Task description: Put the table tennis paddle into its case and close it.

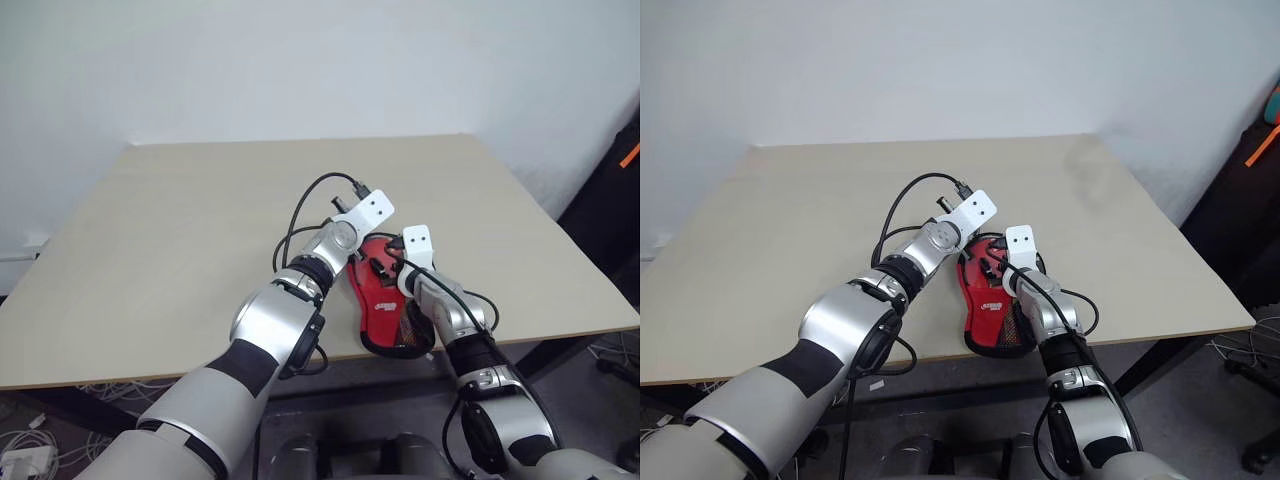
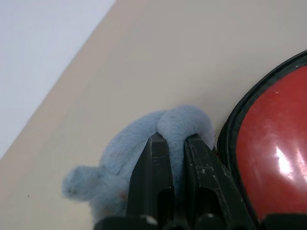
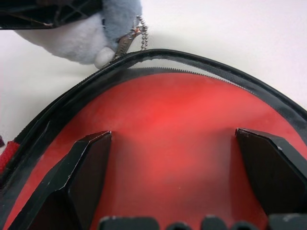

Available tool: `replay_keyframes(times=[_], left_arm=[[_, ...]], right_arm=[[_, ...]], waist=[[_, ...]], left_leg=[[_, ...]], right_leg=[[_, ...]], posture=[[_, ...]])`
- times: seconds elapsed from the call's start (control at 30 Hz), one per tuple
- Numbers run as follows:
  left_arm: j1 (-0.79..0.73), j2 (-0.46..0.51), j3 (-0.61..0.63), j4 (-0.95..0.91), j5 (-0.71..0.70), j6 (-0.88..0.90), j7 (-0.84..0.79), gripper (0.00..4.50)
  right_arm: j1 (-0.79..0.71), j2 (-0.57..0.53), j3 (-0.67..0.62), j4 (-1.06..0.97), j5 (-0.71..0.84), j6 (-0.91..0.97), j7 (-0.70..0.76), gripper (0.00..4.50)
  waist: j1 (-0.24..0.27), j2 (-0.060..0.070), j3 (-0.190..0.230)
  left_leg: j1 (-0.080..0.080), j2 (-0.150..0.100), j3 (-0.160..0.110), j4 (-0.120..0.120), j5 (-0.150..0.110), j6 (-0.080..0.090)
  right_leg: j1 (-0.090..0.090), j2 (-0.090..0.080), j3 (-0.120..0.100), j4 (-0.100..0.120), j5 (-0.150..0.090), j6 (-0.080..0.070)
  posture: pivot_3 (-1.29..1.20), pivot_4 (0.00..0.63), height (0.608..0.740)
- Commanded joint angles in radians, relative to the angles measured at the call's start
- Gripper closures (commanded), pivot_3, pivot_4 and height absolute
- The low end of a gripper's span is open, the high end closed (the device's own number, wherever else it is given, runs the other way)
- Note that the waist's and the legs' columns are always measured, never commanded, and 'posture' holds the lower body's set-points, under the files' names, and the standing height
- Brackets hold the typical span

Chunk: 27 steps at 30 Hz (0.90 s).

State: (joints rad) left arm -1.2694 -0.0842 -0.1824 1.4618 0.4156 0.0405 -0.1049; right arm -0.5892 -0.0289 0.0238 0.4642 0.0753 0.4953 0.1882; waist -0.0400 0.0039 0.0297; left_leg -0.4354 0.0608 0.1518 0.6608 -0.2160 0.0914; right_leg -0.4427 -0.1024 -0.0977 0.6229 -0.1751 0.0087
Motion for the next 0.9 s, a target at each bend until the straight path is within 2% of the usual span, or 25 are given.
replay_keyframes(times=[0.03,0.1,0.2,0.47,0.73,0.83,0.9], left_arm=[[-0.053,-0.014,-0.031,-0.086,0.025,-0.119,-0.017,4.49],[-0.048,-0.007,-0.035,-0.086,0.027,-0.13,-0.038,4.49],[-0.04,0.003,-0.038,-0.088,0.025,-0.152,-0.092,3.6],[-0.023,0.037,-0.037,-0.102,0.019,-0.183,-0.172,0.82],[-0.007,0.095,0.08,-0.136,-0.122,-0.173,-0.317,0.82],[0.019,0.135,0.174,-0.181,-0.256,-0.137,-0.551,0.82],[0.065,0.173,0.179,-0.244,-0.303,-0.133,-0.733,0.82]], right_arm=[[0.045,0.005,0.029,0.054,-0.016,0.072,0.006,0.0],[0.043,0.005,0.027,0.056,-0.015,0.072,0.005,0.0],[0.034,0.009,0.027,0.067,-0.013,0.067,0.005,0.0],[0.007,0.015,0.024,0.111,-0.017,0.044,0.013,0.0],[-0.002,0.02,0.004,0.074,0.007,-0.008,0.041,0.0],[-0.019,0.005,-0.035,0.077,0.015,-0.045,0.02,0.0],[-0.035,-0.007,-0.073,0.085,0.028,-0.079,0.002,0.0]], waist=[[0.003,0.0,0.0],[0.006,0.0,0.0],[0.008,0.0,0.0],[-0.01,0.0,-0.001],[-0.01,0.0,-0.001],[-0.012,0.0,0.0],[-0.011,0.0,0.0]], left_leg=[[0.0,0.0,0.0,0.0,0.0,0.0],[0.0,0.0,0.0,0.0,0.0,0.0],[0.0,0.0,0.0,0.0,0.0,0.0],[0.0,0.002,0.0,-0.001,-0.001,0.001],[0.001,0.002,0.0,0.0,0.0,0.001],[0.001,0.002,0.0,0.0,0.0,0.001],[0.001,0.002,0.0,0.0,0.0,0.0]], right_leg=[[0.0,0.0,0.0,0.0,0.0,0.0],[0.0,0.0,0.0,0.0,0.0,0.0],[0.0,0.0,0.0,0.0,0.0,0.0],[0.0,0.001,0.0,-0.001,0.0,0.0],[0.0,0.002,0.0,0.0,0.0,0.0],[0.0,0.002,0.001,0.0,0.0,0.0],[-0.001,0.002,0.001,0.0,0.0,0.0]], posture=[[0.0,0.0,0.74],[0.0,0.0,0.74],[0.0,0.0,0.74],[0.0,0.0,0.74],[0.0,0.0,0.74],[0.0,0.0,0.74],[0.0,0.0,0.74]])
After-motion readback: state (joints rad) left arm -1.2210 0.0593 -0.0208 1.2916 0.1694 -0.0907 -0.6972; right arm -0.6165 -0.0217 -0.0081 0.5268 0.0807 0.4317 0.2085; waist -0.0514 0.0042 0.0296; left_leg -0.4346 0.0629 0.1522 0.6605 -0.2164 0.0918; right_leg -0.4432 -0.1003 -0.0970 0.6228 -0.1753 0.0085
